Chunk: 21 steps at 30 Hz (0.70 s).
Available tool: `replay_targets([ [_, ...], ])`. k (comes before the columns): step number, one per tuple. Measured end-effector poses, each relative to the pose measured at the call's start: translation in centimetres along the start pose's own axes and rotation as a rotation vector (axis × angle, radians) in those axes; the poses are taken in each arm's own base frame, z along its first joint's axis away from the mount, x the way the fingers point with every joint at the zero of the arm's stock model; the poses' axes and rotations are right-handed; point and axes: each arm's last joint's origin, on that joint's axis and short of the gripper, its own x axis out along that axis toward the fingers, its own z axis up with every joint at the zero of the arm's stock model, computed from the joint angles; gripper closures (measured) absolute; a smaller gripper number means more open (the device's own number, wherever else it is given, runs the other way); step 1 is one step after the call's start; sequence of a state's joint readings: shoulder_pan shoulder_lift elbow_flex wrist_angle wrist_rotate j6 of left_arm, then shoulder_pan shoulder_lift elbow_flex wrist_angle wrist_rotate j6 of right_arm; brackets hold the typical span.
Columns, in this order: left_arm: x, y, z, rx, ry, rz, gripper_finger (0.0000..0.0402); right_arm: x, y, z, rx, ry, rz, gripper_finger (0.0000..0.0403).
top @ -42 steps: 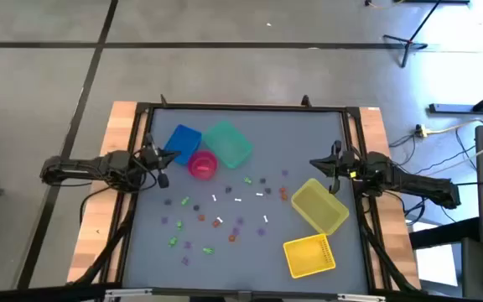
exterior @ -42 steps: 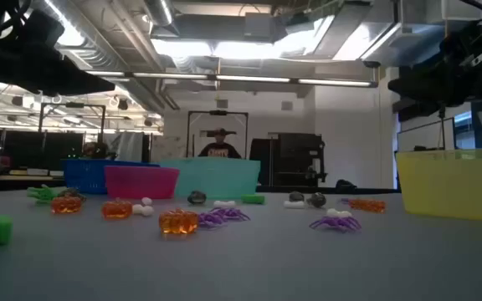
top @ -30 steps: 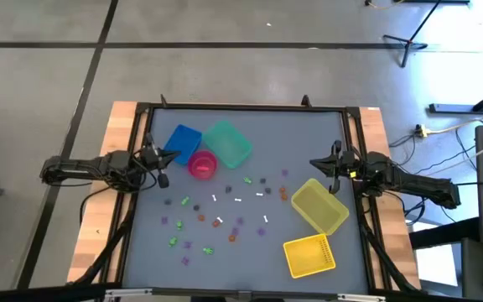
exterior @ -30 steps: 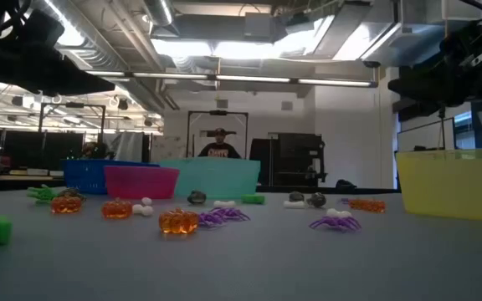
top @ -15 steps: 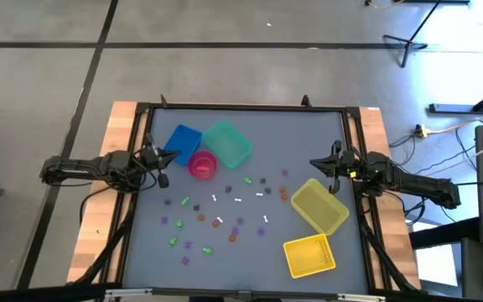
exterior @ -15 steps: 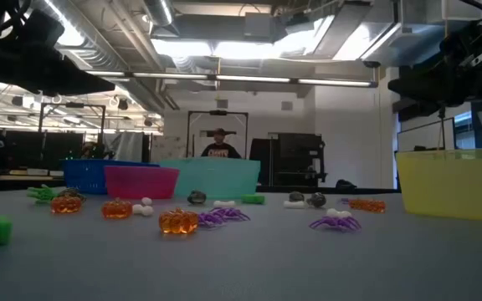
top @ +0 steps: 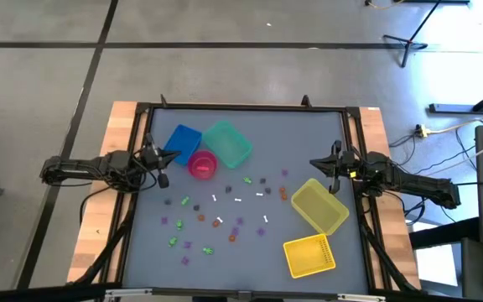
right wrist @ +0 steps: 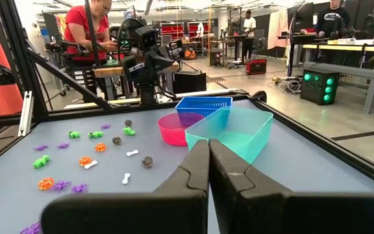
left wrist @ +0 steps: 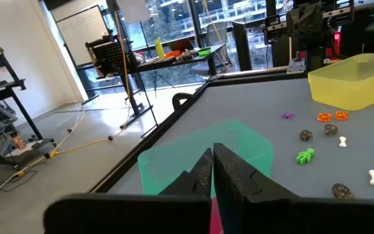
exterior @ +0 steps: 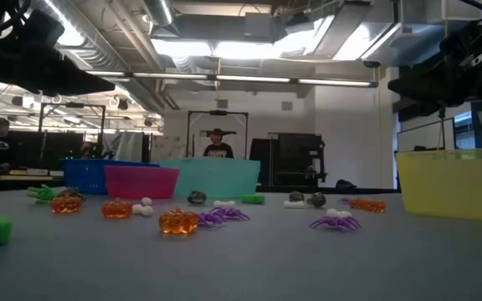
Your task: Sort Halloween decoration
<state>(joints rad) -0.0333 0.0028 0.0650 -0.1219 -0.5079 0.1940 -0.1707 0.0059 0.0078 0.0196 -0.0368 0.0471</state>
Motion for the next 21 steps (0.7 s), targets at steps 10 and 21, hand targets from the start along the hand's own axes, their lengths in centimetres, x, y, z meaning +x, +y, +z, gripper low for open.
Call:
replay_targets([
  [10, 0.00, 0.01, 0.03, -0.002, -0.002, 0.000, 0.0400, 0.00, 0.00, 0.01, 0.000, -0.001, 0.000, 0.0398],
  [21, 0.00, 0.00, 0.01, -0.105, -0.001, -0.001, 0.0400, 0.00, 0.00, 0.09, 0.223, -0.010, 0.001, 0.0397],
])
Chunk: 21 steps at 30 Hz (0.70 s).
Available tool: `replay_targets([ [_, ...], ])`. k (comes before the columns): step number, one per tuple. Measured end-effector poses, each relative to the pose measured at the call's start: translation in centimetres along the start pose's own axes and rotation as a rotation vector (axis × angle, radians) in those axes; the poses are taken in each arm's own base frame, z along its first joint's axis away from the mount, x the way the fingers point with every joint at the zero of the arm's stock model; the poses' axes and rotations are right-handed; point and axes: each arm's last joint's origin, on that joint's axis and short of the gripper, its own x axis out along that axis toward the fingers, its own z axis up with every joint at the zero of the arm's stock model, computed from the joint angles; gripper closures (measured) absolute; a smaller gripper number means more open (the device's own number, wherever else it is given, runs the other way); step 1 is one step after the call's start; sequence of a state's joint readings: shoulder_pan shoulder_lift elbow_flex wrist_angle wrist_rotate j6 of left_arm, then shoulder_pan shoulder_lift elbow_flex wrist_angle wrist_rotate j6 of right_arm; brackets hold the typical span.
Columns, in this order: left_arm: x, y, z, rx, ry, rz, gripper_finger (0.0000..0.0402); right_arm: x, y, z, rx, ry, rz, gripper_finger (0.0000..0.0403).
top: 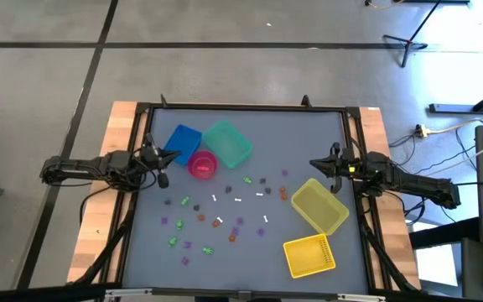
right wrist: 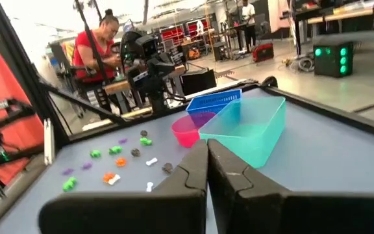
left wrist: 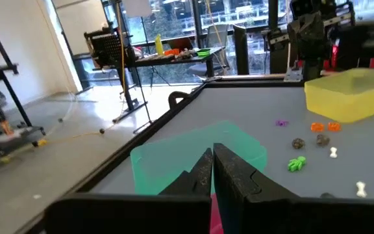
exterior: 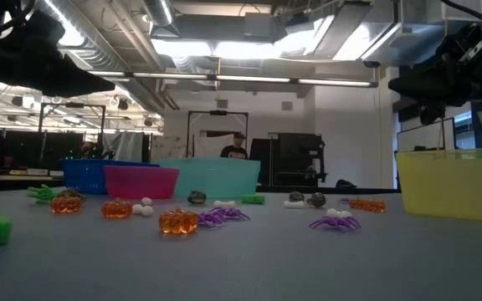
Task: Sort Halloween decoration
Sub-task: Put the purple spider toy into the yellow bin
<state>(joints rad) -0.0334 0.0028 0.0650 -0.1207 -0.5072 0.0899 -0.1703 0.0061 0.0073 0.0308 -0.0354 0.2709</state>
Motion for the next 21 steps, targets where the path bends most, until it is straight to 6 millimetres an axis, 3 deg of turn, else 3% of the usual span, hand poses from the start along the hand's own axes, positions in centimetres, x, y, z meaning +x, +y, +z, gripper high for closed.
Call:
replay_targets([
  [9, 0.0, -0.2, 0.0, -0.062, -0.006, -0.086, 0.0400, -0.1, 0.4, 1.5, 0.035, -0.159, 0.029, 0.0383],
  [15, 0.0, -0.2, 0.0, -0.062, -0.007, -0.084, 0.0400, -0.4, 0.7, 2.8, 0.032, -0.301, 0.062, 0.0300],
  [21, 0.0, -0.2, 0.0, -0.062, -0.007, -0.083, 0.0400, -0.5, 0.7, 2.9, 0.032, -0.314, 0.062, 0.0216],
])
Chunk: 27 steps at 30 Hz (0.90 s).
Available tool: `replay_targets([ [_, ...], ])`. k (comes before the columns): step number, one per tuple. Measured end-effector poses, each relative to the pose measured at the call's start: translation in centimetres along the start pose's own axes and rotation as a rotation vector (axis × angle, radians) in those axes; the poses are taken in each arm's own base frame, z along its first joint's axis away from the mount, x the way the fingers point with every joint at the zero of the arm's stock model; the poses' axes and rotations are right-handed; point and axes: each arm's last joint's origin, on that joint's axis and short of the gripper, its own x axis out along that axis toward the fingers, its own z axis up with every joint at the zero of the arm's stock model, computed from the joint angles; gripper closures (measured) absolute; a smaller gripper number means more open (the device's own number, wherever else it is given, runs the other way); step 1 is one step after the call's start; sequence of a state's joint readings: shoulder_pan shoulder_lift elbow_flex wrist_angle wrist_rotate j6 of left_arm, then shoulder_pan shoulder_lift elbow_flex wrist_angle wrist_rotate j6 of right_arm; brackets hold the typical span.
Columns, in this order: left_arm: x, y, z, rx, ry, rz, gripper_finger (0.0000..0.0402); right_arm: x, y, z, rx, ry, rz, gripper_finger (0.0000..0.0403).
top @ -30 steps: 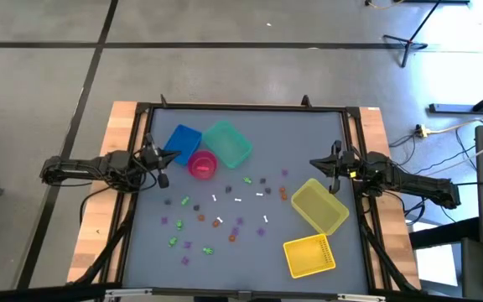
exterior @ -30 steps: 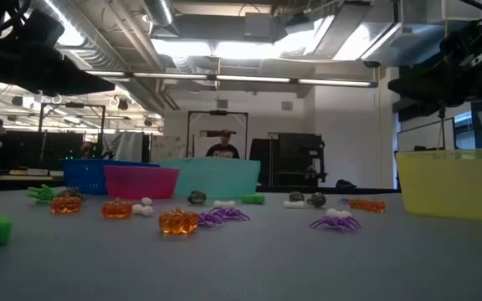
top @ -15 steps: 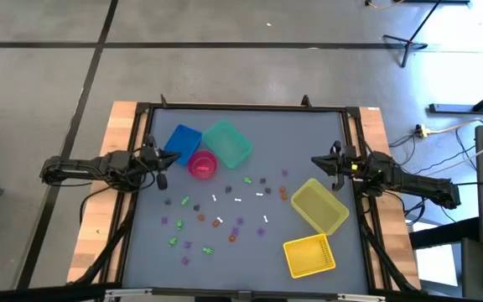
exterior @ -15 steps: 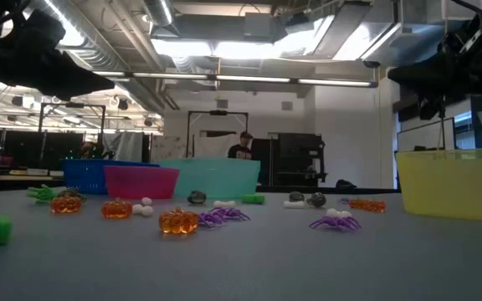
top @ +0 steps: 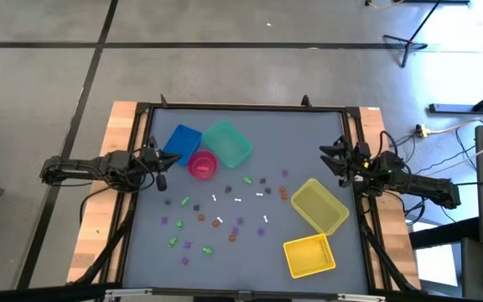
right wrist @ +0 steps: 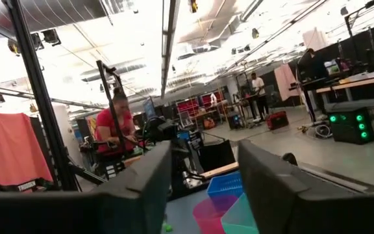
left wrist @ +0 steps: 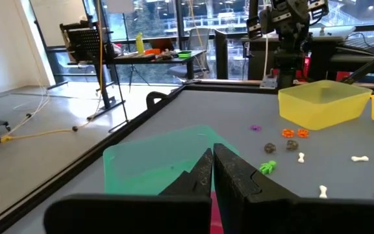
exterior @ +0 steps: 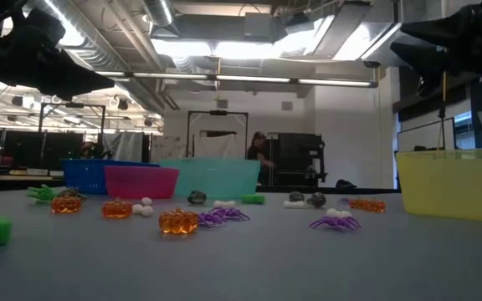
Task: Sort Halloween decoration
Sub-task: Put the purple spider toy into the yellow bin
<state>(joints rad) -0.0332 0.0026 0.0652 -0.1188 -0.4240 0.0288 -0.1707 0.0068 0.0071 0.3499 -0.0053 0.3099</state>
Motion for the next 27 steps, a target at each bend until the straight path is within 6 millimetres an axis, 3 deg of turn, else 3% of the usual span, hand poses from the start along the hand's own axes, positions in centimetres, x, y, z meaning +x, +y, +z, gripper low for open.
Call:
replay_targets([
  [5, 0.0, 0.0, 0.0, 0.000, 0.000, 0.001, 0.0400, 0.2, 0.0, 0.6, 0.000, -0.022, -0.045, 0.0185],
  [12, 0.0, 0.0, 0.0, 0.000, 0.000, 0.002, 0.0400, 2.1, 0.6, 2.7, -0.019, 0.065, -0.109, 0.0185],
  [20, 0.0, 0.0, 0.0, 0.001, 0.000, 0.002, 0.0400, 6.4, 1.0, 4.0, -0.103, 0.406, -0.199, 0.0186],
  [27, 0.0, 0.0, 0.0, 0.001, 0.001, 0.002, 0.0400, 10.2, 0.8, 3.8, -0.187, 0.674, -0.288, 0.0187],
])
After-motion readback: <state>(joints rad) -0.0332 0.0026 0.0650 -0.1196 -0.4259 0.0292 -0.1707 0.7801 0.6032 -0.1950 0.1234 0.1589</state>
